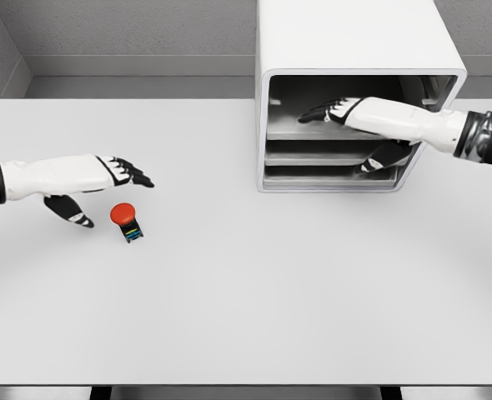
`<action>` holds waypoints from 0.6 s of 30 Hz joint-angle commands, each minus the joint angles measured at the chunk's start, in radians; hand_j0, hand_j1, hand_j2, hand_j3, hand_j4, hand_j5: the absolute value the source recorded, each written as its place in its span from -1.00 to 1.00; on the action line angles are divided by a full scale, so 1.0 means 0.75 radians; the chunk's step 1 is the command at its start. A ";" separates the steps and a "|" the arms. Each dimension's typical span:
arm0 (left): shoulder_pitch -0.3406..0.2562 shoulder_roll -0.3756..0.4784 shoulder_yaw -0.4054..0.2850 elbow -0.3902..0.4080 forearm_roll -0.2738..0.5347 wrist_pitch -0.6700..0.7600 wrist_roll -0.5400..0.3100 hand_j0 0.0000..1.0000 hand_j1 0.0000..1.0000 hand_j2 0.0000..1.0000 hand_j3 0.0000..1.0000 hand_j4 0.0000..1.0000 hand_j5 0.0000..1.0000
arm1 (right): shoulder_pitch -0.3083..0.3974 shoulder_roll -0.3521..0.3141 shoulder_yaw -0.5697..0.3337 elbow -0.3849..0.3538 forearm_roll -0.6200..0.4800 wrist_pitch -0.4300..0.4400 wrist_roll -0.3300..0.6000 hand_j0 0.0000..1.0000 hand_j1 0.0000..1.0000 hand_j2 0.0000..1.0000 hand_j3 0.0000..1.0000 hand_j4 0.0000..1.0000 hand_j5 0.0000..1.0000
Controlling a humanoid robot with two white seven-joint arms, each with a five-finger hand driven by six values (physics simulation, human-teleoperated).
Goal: Slide open multi-storey tabletop storage cabinets and put open load switch and slide close multi-storey tabletop storage cabinets
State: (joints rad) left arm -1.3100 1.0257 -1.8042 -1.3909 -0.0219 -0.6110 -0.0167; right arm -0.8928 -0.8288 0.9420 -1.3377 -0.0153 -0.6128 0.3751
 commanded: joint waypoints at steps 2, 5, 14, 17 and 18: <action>0.014 -0.030 -0.002 -0.009 0.003 0.000 0.000 1.00 1.00 1.00 1.00 1.00 1.00 | 0.000 0.003 -0.004 0.010 0.012 0.003 0.003 1.00 1.00 1.00 1.00 1.00 1.00; 0.016 -0.032 0.000 -0.031 -0.032 0.000 0.000 1.00 1.00 1.00 1.00 1.00 1.00 | 0.002 0.029 -0.006 0.029 0.039 0.003 0.001 1.00 1.00 1.00 1.00 1.00 1.00; 0.022 -0.050 -0.004 -0.039 -0.073 0.000 -0.002 1.00 1.00 1.00 1.00 1.00 1.00 | 0.002 0.033 -0.027 0.053 0.092 0.003 -0.005 1.00 1.00 1.00 1.00 1.00 1.00; 0.027 -0.052 -0.004 -0.039 -0.092 0.000 0.000 1.00 1.00 1.00 1.00 1.00 1.00 | 0.006 0.035 -0.025 0.086 0.098 0.003 -0.001 1.00 1.00 1.00 1.00 1.00 1.00; 0.029 -0.052 -0.004 -0.039 -0.100 0.000 0.000 1.00 1.00 1.00 1.00 1.00 1.00 | 0.006 0.035 -0.027 0.088 0.137 0.003 -0.003 1.00 1.00 1.00 1.00 1.00 1.00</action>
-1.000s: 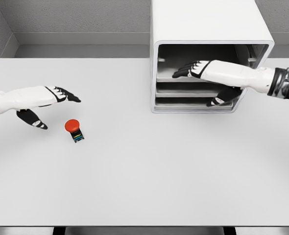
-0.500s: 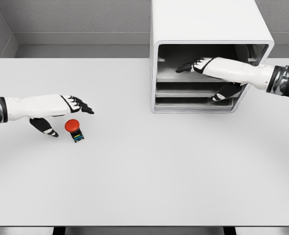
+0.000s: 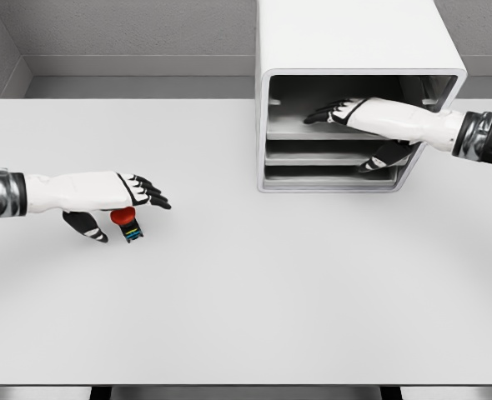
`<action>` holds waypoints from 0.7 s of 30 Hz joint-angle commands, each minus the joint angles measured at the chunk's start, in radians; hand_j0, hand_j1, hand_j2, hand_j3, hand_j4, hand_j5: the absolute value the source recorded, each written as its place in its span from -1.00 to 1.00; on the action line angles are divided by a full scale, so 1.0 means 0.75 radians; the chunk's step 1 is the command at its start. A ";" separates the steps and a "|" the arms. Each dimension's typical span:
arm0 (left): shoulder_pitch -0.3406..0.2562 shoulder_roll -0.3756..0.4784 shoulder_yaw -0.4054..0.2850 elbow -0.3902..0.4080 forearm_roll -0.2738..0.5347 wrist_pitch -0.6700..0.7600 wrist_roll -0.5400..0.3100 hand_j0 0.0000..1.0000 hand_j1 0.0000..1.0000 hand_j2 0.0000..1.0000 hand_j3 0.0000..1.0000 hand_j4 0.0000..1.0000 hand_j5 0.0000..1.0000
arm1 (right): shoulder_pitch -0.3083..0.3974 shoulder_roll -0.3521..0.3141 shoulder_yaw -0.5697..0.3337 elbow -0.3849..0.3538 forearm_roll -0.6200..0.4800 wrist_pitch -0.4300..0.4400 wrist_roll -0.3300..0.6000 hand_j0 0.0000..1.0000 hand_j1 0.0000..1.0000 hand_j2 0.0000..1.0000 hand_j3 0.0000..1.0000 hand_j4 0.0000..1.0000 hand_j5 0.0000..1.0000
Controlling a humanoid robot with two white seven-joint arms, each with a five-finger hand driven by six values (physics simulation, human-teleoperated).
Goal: Slide open multi-storey tabletop storage cabinets and put open load switch and slide close multi-storey tabletop storage cabinets
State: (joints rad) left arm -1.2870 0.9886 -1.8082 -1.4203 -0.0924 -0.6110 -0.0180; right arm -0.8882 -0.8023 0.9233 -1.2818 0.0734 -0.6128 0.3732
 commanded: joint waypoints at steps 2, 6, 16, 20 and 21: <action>0.012 -0.013 0.002 0.000 -0.010 0.000 0.001 1.00 1.00 1.00 1.00 1.00 1.00 | 0.000 0.000 -0.002 0.014 0.019 0.003 -0.001 1.00 1.00 1.00 1.00 1.00 1.00; 0.018 -0.017 0.000 0.008 -0.012 0.000 0.001 0.99 0.99 0.99 0.99 0.99 0.99 | 0.006 0.000 -0.002 0.009 0.021 0.003 -0.001 1.00 1.00 1.00 1.00 1.00 1.00; 0.016 -0.036 0.004 0.033 -0.012 0.000 -0.001 0.59 0.59 0.59 0.59 0.59 0.59 | 0.020 -0.002 0.000 -0.001 0.023 0.003 0.004 1.00 1.00 1.00 1.00 1.00 1.00; 0.016 -0.034 0.004 0.045 -0.012 0.000 -0.001 0.59 0.59 0.59 0.59 0.59 0.59 | 0.018 0.014 0.008 0.007 0.023 0.003 -0.001 1.00 1.00 1.00 1.00 1.00 1.00; 0.016 -0.028 0.002 0.045 -0.012 0.000 -0.001 0.61 0.61 0.61 0.61 0.61 0.61 | 0.020 0.014 0.012 0.007 0.023 0.003 -0.001 1.00 1.00 1.00 1.00 1.00 1.00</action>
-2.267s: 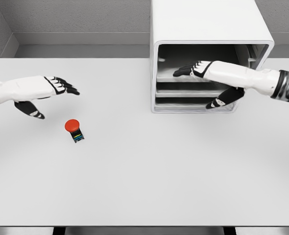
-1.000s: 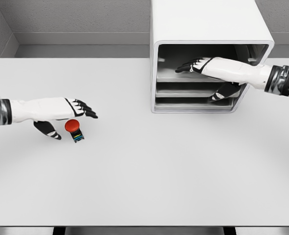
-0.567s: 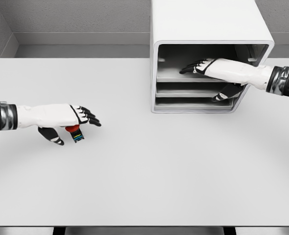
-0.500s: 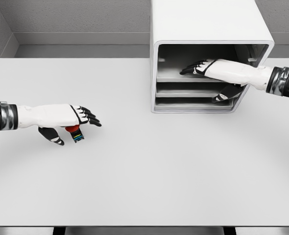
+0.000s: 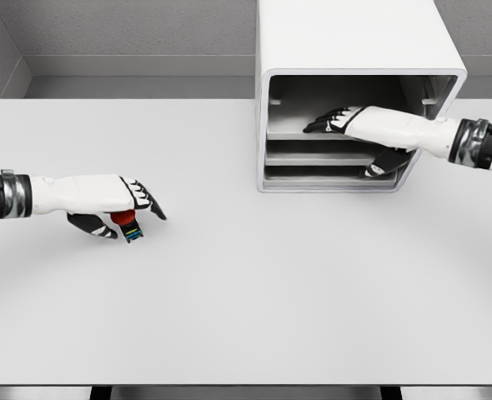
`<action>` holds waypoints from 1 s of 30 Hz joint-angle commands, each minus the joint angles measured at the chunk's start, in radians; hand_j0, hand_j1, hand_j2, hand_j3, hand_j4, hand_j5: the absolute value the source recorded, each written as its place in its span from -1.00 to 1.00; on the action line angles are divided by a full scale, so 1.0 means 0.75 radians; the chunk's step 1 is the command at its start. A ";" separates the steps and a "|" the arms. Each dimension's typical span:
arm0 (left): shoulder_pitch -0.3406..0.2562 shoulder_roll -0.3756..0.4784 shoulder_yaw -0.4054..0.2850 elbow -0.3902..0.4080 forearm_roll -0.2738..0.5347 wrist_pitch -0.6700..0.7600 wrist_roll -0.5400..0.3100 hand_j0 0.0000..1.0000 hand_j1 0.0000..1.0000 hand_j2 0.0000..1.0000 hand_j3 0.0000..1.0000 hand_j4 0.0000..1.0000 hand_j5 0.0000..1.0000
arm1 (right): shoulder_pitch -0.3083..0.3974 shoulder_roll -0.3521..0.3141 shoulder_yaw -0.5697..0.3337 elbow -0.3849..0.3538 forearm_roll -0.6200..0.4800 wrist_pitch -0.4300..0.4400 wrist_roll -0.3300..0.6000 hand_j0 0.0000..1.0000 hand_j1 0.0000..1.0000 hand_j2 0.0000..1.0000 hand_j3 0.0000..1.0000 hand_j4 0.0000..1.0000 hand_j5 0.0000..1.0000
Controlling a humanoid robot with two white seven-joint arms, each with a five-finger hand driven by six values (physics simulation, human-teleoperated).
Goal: Slide open multi-storey tabletop storage cabinets and put open load switch and slide close multi-storey tabletop storage cabinets
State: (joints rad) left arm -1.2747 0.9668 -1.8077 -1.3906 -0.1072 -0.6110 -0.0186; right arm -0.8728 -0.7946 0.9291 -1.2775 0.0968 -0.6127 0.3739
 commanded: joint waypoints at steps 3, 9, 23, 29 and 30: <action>-0.002 0.002 0.003 0.003 0.008 0.000 0.000 0.62 0.62 0.62 0.62 0.62 0.62 | 0.002 0.006 0.007 0.006 -0.004 0.002 0.001 1.00 1.00 1.00 1.00 1.00 1.00; -0.010 0.004 0.003 -0.007 -0.004 0.000 0.002 0.61 0.61 0.61 0.61 0.61 0.61 | 0.022 0.004 0.005 0.004 -0.002 0.002 0.007 1.00 1.00 1.00 1.00 1.00 1.00; -0.016 0.034 0.005 -0.021 -0.047 0.000 0.006 0.52 0.52 0.52 0.52 0.52 0.52 | 0.051 -0.129 -0.005 -0.186 -0.019 0.002 0.009 1.00 1.00 1.00 1.00 1.00 1.00; -0.016 0.034 0.011 -0.032 -0.047 0.000 0.004 0.45 0.45 0.45 0.45 0.45 0.45 | 0.098 -0.239 -0.016 -0.342 -0.035 0.002 0.003 1.00 1.00 1.00 1.00 1.00 1.00; -0.016 0.034 0.011 -0.032 -0.047 0.000 0.004 0.45 0.45 0.45 0.45 0.45 0.45 | 0.100 -0.262 -0.024 -0.375 -0.035 0.002 0.001 1.00 1.00 1.00 1.00 1.00 1.00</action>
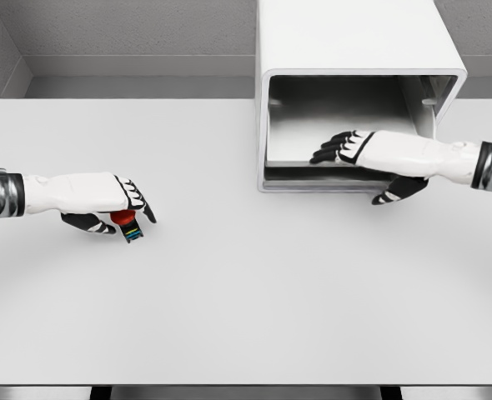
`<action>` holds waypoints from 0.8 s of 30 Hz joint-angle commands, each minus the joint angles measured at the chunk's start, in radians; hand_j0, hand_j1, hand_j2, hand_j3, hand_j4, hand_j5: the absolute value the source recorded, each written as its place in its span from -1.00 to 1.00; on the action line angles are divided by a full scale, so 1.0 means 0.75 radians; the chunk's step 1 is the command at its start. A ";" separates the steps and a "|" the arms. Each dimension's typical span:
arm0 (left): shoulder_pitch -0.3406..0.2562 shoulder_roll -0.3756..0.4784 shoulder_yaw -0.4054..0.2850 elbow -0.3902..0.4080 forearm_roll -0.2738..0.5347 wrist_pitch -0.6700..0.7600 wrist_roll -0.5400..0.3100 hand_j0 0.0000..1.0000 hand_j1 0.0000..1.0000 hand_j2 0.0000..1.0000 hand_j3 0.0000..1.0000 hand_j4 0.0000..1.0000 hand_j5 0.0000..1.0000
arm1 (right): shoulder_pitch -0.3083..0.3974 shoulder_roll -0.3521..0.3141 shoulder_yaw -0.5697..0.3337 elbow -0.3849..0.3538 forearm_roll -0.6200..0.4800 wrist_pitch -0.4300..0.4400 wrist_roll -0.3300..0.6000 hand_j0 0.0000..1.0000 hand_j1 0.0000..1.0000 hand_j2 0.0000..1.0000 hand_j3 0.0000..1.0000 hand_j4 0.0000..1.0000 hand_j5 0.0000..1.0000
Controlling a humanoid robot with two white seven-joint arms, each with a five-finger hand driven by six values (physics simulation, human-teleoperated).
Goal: Slide open multi-storey tabletop storage cabinets and put open load switch and slide close multi-storey tabletop storage cabinets
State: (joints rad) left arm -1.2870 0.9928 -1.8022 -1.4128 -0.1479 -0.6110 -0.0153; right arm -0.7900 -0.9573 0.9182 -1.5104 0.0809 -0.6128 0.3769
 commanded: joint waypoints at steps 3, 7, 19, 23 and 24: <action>0.000 0.002 0.004 -0.008 0.007 0.000 0.000 0.39 0.39 0.39 0.39 0.39 0.39 | 0.008 -0.149 -0.011 -0.191 -0.053 0.003 -0.012 1.00 1.00 1.00 1.00 1.00 1.00; -0.002 0.006 0.006 -0.012 0.007 0.000 0.000 0.37 0.37 0.37 0.37 0.37 0.37 | 0.000 -0.294 -0.056 -0.216 -0.198 0.003 -0.016 1.00 1.00 1.00 1.00 1.00 1.00; 0.002 0.004 0.004 -0.016 0.003 0.000 -0.004 0.01 0.01 0.01 0.01 0.01 0.01 | -0.018 -0.356 -0.124 -0.234 -0.353 0.003 -0.030 1.00 1.00 1.00 1.00 1.00 1.00; 0.006 -0.004 0.006 -0.010 0.003 0.000 -0.006 -0.11 -0.11 -0.11 -0.11 -0.11 -0.11 | -0.029 -0.356 -0.087 -0.234 -0.353 0.003 -0.030 1.00 1.00 1.00 1.00 1.00 1.00; 0.008 -0.006 0.006 -0.008 0.003 0.000 -0.006 -0.13 -0.13 -0.13 -0.13 -0.13 -0.13 | -0.063 -0.346 -0.075 -0.230 -0.353 0.003 -0.030 1.00 1.00 1.00 1.00 1.00 1.00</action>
State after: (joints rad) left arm -1.2809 0.9913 -1.7986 -1.4215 -0.1451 -0.6115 -0.0188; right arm -0.8452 -1.2191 0.8469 -1.6844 -0.1771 -0.6125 0.3559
